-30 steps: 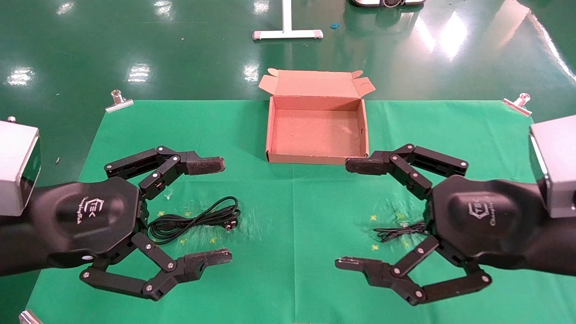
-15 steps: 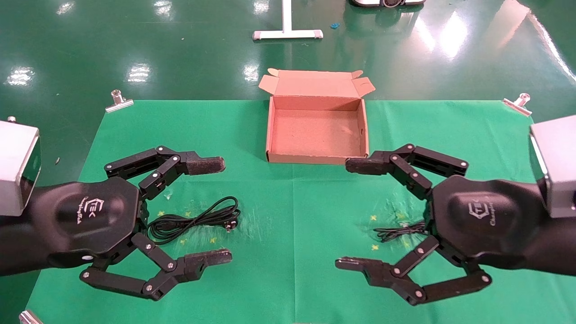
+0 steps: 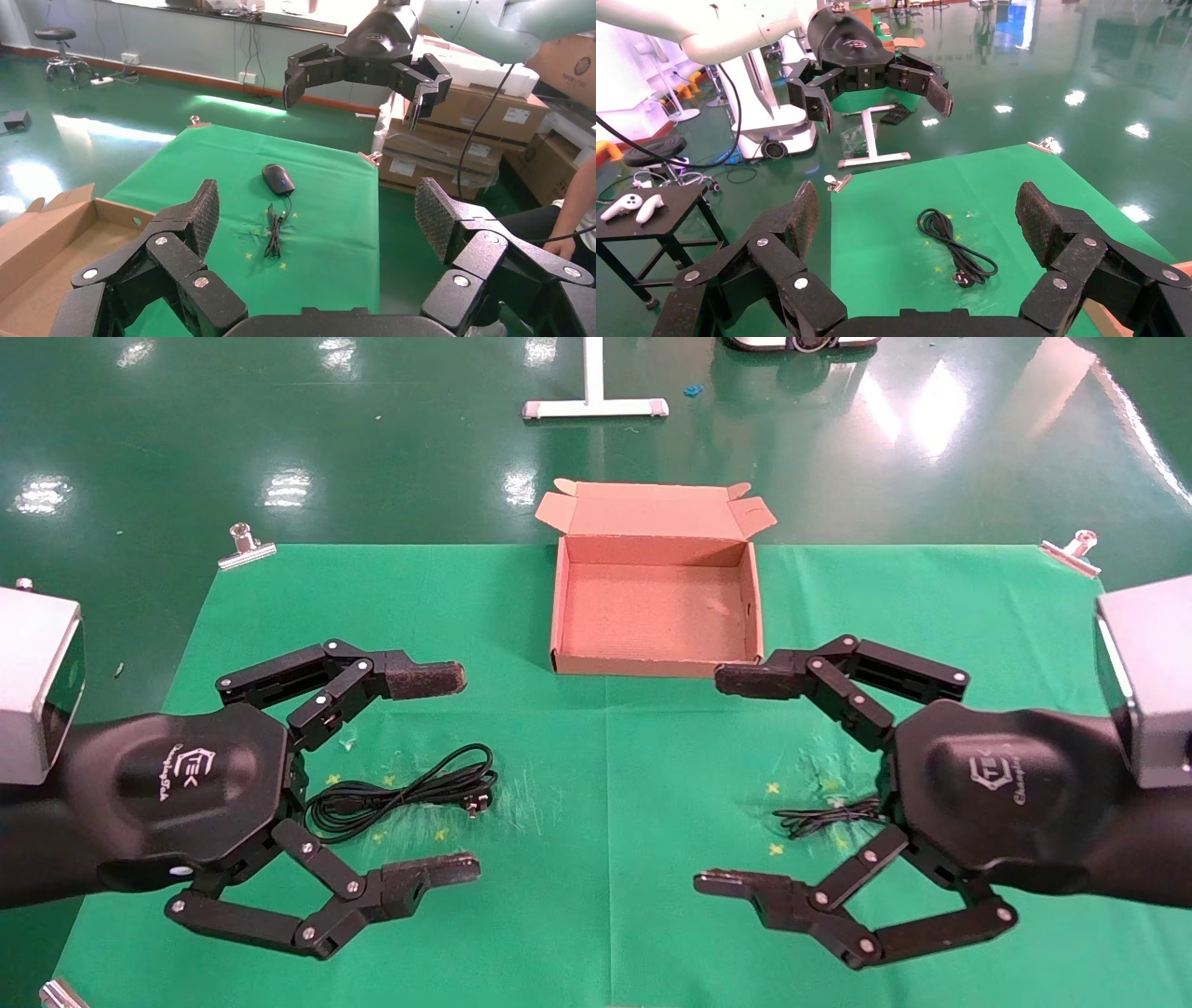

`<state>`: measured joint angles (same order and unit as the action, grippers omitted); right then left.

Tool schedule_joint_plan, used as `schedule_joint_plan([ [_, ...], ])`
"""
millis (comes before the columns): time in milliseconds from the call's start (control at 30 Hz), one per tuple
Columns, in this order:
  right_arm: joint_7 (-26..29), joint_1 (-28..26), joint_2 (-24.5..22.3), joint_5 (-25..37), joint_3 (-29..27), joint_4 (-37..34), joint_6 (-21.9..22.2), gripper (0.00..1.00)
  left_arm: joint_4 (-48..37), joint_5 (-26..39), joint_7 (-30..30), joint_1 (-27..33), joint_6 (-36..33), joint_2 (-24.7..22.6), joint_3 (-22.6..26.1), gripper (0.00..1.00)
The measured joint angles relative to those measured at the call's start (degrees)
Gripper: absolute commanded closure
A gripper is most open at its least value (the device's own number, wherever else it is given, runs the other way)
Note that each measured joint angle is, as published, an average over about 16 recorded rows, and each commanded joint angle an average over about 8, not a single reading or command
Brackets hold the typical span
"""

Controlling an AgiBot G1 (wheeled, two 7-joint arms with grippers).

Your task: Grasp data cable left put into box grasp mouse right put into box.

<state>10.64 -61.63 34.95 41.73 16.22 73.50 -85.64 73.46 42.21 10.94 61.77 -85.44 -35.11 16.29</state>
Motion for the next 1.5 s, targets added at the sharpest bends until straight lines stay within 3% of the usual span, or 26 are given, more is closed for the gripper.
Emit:
schedule_joint_plan([
  [1067, -0.74, 0.06, -0.35, 1.02, 0.00, 0.30, 0.31, 0.00, 0.20, 0.76, 0.02, 0.09, 0.06, 0.27, 0.21, 0.00],
  [1267, -3.19, 0.91, -1.46, 4.83, 0.02, 1.38, 2.42, 0.00, 1.61, 8.20, 0.85, 1.83, 0.91, 1.16, 2.61, 0.00],
  [1500, -6.95, 2.62, -3.01, 10.64, -0.01, 2.88, 6.24, 0.00, 3.41, 26.49, 3.92, 6.77, 2.83, 0.13, 8.99, 0.00],
])
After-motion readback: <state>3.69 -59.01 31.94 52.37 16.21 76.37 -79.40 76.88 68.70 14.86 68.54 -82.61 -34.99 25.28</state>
